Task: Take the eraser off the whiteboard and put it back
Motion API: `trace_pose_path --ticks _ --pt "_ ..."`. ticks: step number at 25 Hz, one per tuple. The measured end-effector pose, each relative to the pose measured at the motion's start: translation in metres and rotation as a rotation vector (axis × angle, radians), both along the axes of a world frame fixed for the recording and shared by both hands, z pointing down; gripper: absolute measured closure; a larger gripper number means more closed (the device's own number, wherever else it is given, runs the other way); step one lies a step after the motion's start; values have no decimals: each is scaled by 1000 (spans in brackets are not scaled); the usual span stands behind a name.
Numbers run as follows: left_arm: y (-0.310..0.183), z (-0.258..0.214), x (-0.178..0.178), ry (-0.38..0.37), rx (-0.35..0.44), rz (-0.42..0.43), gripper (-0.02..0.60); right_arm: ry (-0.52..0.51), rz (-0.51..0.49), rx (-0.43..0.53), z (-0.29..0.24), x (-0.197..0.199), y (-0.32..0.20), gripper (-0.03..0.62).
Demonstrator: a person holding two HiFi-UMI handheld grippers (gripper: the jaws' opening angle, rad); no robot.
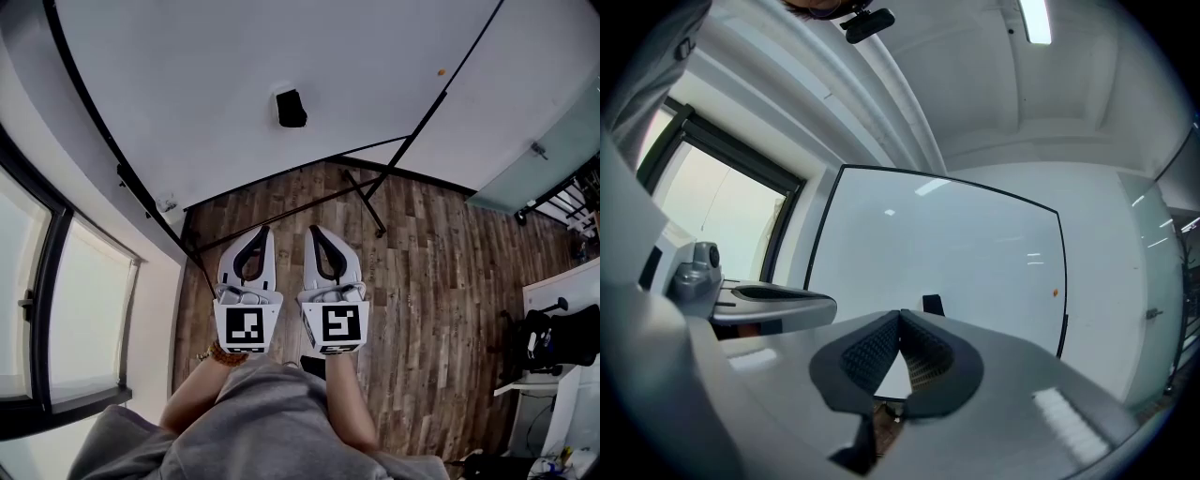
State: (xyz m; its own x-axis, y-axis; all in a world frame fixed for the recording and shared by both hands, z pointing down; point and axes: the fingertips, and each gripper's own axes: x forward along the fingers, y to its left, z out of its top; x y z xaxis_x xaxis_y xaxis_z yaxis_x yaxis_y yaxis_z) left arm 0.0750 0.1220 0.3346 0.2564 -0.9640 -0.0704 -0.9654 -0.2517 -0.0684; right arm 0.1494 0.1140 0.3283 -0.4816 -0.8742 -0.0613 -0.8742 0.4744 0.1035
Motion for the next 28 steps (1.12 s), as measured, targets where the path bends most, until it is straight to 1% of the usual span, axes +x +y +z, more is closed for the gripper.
trace_pose_path --ticks 3,11,16,19,28 --pt "-8 3 2 25 -32 6 575 9 -4 -9 2 0 -8 582" --pt "-33 19 -5 6 -42 -7 575 30 -4 -24 8 -3 -32 582" --pt "-52 23 -5 9 -60 -6 575 37 -4 -34 15 -4 -52 583" --pt "-65 26 -10 16 -65 -7 575 34 15 -27 16 -4 -69 582" --pt "-109 34 -23 23 -94 -12 575 34 16 -39 20 -9 -116 582"
